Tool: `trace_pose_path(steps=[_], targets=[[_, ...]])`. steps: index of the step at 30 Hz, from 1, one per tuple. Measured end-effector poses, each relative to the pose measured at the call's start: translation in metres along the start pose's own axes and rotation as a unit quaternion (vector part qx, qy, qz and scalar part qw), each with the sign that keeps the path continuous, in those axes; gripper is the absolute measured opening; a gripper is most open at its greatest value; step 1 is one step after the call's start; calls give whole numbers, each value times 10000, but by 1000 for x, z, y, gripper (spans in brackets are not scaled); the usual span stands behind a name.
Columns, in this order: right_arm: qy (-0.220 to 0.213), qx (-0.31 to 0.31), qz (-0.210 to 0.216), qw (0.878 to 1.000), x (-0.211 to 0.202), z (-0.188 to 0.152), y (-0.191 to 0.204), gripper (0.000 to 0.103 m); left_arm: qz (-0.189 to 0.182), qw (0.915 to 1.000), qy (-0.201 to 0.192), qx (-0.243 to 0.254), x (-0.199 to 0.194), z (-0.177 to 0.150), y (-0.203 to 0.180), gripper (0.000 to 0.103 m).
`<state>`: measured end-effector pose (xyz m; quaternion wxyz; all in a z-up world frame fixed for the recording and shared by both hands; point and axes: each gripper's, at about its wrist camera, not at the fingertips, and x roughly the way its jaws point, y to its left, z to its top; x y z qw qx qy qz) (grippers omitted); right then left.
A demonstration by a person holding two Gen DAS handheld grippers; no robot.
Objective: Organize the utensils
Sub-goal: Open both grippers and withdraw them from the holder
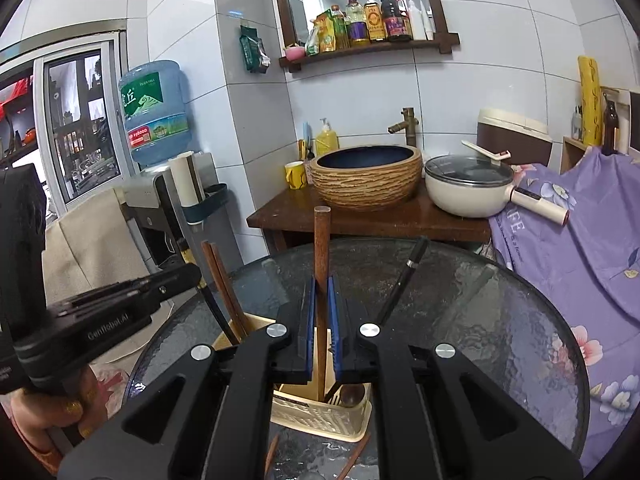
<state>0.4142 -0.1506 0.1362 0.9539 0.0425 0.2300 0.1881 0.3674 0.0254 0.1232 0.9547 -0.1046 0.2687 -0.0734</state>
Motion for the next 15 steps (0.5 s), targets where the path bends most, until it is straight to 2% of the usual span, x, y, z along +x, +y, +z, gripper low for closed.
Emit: trace_pose_path(steps=[4,9,10,11,12,13,14,15], targets=[[2,6,-49,10000,3,-5,-3,7,30,9999,110,4,9,-8,1,7],[-63,-46,-76,9999,1,-7,-4,8,-21,10000,63,40,8,-10,-1,9],[-88,-65,-85,9999,0,-7,-4,9,-42,10000,33,56,5,-10,-2,14],[-139,-112,-106,9998,-2,-7,-3,16,-32,10000,-3,75,3,-10,-2,18],[-193,-157,-133,9996,-6,-8,-1,24,-8,9999,-59,110,0,-11,-3,31],[-265,-215,-172,9993,-10,-9,0,47,15,9998,-122,135,-5,-12,-4,49],[-392,-279,-216,9986,-17,-10,3,59,10,9996,-229,138,-13,-13,-4,57],[-510,-327,-249,9979,-23,-11,4,59,-6,9993,-360,125,-22,-16,-3,74]])
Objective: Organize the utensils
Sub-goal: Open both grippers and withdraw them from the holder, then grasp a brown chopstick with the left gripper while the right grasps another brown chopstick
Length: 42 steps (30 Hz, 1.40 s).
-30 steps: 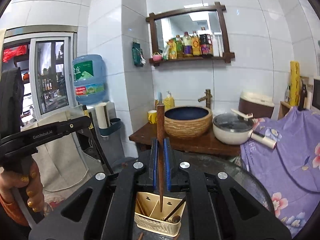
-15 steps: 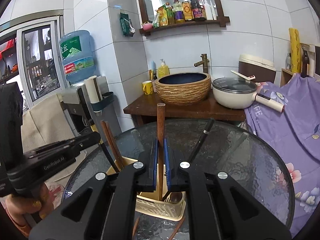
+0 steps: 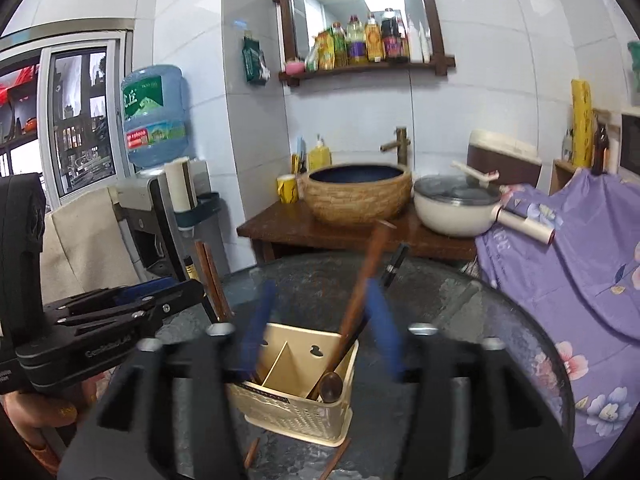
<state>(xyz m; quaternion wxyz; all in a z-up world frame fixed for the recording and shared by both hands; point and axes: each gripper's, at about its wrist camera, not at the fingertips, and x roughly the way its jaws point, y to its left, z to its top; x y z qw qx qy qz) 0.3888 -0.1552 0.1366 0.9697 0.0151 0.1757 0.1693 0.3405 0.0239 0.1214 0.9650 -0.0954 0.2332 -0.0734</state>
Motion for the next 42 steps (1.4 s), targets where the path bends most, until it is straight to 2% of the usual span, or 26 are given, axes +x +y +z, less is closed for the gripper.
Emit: trace_pose_path(steps=[1,3,5,7,9,11,14,15,18,23,27,37,39,42], targets=[[-133,-85,-42,9999,-8,-1,3,60,10,10000,-86,-7,-6,-2,0,86],[-253,-232,-80,9994,-24,-7,7,63,77,9996,-283,0,-25,-13,4,92],[-308,-251,-11,9992,-39,-17,8,72,154,9995,-259,35,-35,-29,8,94],[-311,-248,-30,9992,-53,-32,9,74,250,9997,-67,9,-37,-47,13,95],[-106,-239,-66,9996,-58,-50,8,74,326,9992,212,-9,-33,-65,17,95],[281,-239,-74,9993,-55,-70,8,74,442,9979,481,-36,-27,-86,23,95],[884,-268,-251,9954,-43,-108,10,74,503,9947,891,-82,-19,-119,28,93],[1193,-203,-250,9923,-36,-124,9,73,502,9938,988,-115,-18,-128,29,90],[1735,75,-180,9846,-22,-156,5,70,446,9906,1281,-182,-13,-150,32,82],[2320,174,-165,9724,-7,-191,14,61,472,9867,1529,-285,-10,-171,36,73],[2489,120,-279,9681,3,-205,21,57,500,9844,1662,-289,-6,-181,37,65],[2703,-122,-382,9619,13,-216,31,54,421,9823,1811,-230,1,-187,32,60],[2770,-271,-463,9594,13,-217,33,49,383,9820,1844,-158,6,-185,29,59],[2831,-355,-440,9574,11,-220,28,47,303,9811,1907,-117,12,-183,27,59]])
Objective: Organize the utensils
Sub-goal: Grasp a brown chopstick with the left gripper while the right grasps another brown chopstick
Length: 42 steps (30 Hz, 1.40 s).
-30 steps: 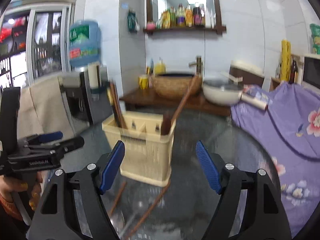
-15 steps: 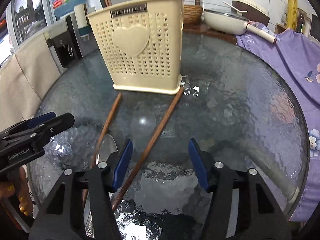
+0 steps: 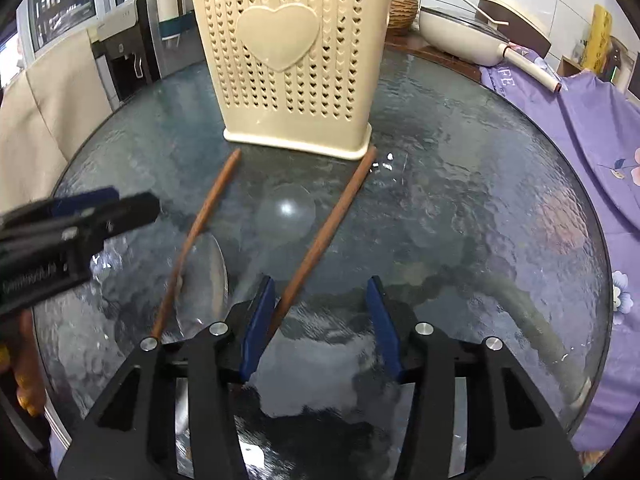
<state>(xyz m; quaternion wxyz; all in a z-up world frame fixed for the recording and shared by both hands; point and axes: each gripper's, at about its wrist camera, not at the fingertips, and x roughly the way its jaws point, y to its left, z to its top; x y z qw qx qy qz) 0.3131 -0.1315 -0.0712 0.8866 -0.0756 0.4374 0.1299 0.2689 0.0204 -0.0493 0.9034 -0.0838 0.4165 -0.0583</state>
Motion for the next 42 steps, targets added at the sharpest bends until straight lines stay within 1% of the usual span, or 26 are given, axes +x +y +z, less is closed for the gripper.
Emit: trace_pose_path(steps=[2,4,9,13,15,17,20,22,27,31,39,42], targets=[[17,4,-26,10000,-2,-2,-5,43,-18,10000,43,38,5,4,-3,58],[56,-4,-32,10000,-3,-4,-11,41,-58,9999,109,87,11,8,-6,57],[130,45,-139,9998,-6,-7,-29,41,-114,9994,286,158,26,14,-13,53],[57,398,124,9991,-7,-4,-43,41,-149,9990,385,195,36,17,-19,47],[-22,429,128,9990,-6,2,-44,41,-42,9990,370,263,38,18,-21,45],[-1,424,117,9990,-1,8,-43,41,27,9987,383,340,39,19,-23,43],[-4,537,293,9981,6,17,-44,41,79,9984,385,404,40,19,-25,40],[-25,523,264,9983,11,24,-44,41,163,9980,381,484,42,21,-26,36],[-48,466,146,9988,23,43,-43,41,281,9974,394,527,49,30,-29,32],[20,454,48,9990,36,54,-42,36,358,9967,393,616,53,33,-29,31],[-16,285,-108,9995,49,68,-39,33,471,9952,391,763,56,34,-34,30],[-8,252,-98,9996,53,73,-39,28,510,9948,375,801,56,34,-35,27]])
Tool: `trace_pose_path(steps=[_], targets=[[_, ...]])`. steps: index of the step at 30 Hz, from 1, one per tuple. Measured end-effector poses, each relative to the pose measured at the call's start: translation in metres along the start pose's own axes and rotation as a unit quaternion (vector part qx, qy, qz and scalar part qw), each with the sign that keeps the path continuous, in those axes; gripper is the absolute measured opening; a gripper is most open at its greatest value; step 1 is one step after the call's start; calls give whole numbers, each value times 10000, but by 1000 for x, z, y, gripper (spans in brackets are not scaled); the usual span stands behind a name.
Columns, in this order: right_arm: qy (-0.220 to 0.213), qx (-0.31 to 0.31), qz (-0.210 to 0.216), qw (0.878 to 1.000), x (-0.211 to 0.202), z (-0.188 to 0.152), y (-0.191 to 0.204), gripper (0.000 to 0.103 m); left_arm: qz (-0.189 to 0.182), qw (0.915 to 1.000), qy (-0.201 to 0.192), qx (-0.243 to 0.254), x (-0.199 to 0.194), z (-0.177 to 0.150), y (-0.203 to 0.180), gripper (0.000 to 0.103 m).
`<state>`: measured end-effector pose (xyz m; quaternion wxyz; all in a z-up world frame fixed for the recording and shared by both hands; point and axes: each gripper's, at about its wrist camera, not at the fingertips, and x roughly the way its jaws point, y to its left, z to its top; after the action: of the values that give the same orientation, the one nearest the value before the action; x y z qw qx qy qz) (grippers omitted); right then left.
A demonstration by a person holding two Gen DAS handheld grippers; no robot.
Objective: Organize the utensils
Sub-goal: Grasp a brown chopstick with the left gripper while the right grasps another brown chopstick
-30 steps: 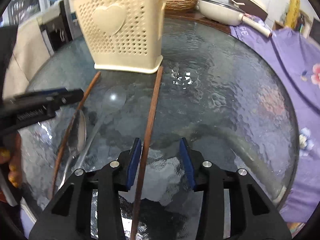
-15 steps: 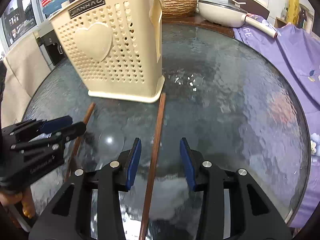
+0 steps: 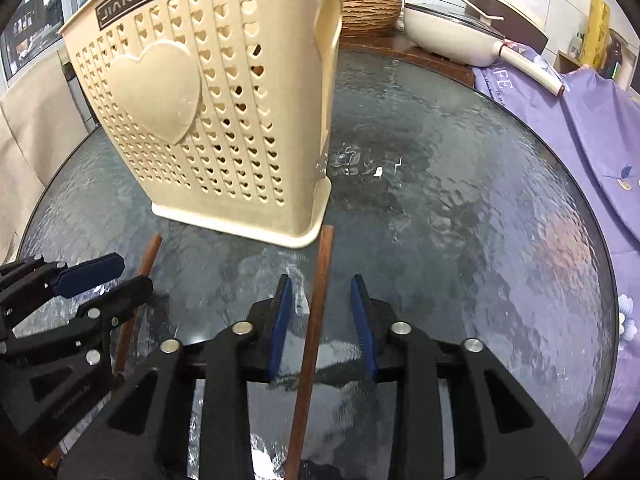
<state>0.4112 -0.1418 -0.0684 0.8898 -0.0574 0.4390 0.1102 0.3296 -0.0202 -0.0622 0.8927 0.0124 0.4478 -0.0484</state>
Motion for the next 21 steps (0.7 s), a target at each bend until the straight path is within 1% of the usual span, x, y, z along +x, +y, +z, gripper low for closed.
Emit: trace_pose_path(steps=[3,5,6,8,15,21], targets=[[-2,-29,20,10000,3,5,-1,23,-9,10000,-7,-9,-1,-1,2,21],[-17,-95,37,9999,3,4,2,16,-37,10000,16,-16,-1,-1,3,16],[-9,-130,44,9999,2,3,3,15,-42,10000,24,-16,-1,-1,5,12],[22,-176,54,9998,2,2,5,11,-62,10000,24,-18,-1,-1,8,11],[59,-299,121,9995,-5,-6,7,9,-38,10000,32,8,-4,-6,5,8],[-6,-237,218,9995,-11,-17,8,8,-133,9999,57,-71,-6,-7,5,7]])
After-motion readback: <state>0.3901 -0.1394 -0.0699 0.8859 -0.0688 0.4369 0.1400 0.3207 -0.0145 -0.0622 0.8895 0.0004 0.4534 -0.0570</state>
